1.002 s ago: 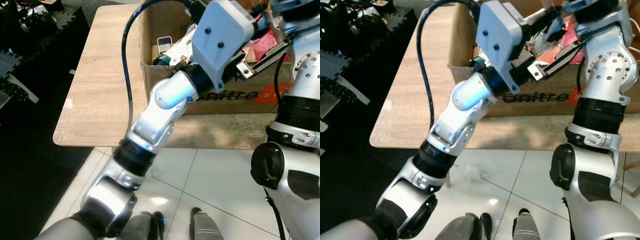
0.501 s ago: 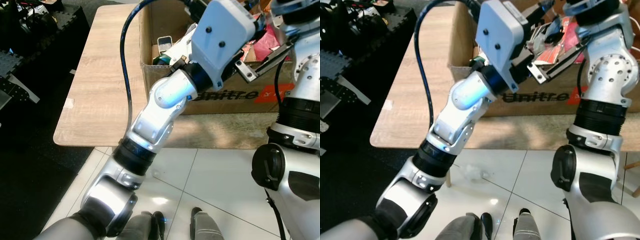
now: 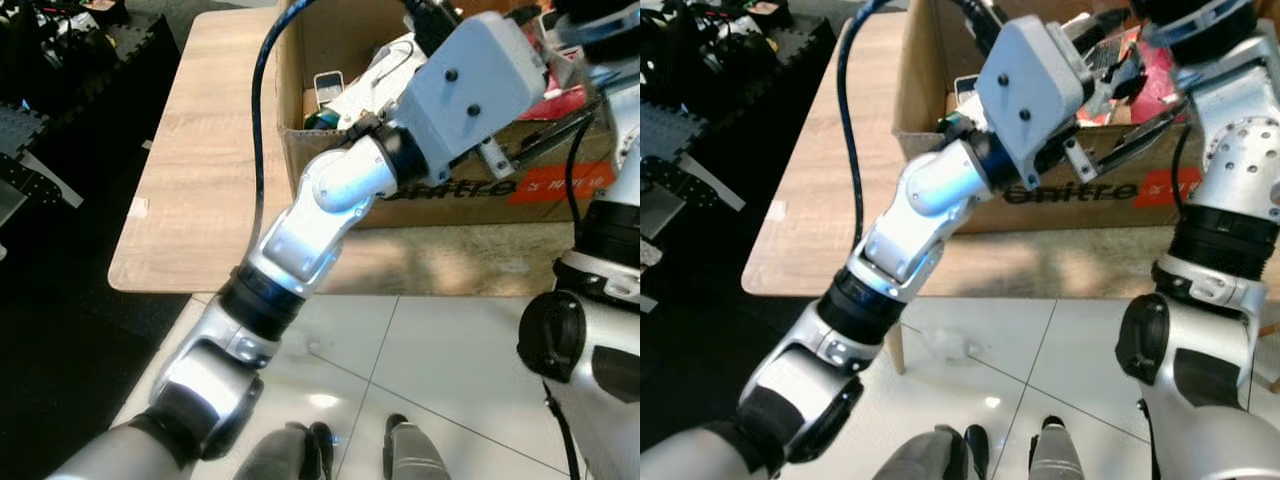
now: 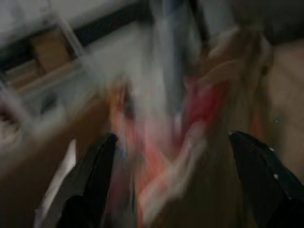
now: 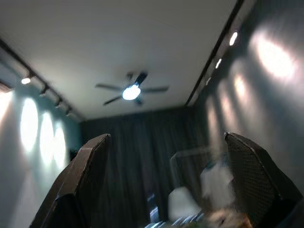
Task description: Picking trash to rubbish bin
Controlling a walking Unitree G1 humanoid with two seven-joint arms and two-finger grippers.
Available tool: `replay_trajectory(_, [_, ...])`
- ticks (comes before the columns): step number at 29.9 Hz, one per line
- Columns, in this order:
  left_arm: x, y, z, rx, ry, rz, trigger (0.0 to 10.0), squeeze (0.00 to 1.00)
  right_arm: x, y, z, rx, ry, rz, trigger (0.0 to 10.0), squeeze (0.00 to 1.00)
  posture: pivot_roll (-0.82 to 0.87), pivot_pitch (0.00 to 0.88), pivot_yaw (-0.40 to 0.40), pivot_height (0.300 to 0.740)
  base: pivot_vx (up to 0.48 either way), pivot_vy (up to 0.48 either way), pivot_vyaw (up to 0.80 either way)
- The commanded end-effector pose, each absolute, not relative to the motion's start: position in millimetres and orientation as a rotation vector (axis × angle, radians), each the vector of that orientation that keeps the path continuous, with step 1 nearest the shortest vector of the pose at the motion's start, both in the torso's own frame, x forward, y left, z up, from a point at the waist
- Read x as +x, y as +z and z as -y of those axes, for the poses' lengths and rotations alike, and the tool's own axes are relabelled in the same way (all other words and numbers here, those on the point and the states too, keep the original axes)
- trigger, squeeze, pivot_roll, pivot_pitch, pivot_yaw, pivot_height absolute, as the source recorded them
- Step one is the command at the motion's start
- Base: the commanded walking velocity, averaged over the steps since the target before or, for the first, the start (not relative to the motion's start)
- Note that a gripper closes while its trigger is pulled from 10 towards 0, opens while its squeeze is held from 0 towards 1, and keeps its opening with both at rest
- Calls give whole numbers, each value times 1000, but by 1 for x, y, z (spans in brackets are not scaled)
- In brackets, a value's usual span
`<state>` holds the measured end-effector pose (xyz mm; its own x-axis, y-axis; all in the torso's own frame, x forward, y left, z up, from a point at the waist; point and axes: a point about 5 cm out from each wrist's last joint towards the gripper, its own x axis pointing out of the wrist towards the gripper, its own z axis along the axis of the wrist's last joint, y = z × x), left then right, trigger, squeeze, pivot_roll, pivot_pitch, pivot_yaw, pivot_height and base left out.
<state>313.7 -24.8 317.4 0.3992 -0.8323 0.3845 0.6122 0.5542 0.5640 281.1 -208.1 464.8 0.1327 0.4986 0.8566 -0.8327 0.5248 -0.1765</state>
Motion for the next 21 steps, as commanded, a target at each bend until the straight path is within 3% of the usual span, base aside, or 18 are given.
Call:
replay_trajectory(1, [322,306,19,384,-924,620,10000,0,276,470,208,372,984,1088,10000,0,-117,277,172,740,0,0,0])
replay_trajectory(10, [319,302,21,389,-949,614,10000,0,276,476,220,415,914,1129,10000,0,-120,273,170,740,0,0,0])
replay_trajectory(21, [318,304,23,344,-947,618,10000,0,275,476,215,389,965,1088,10000,0,-125,269,168,740,0,0,0])
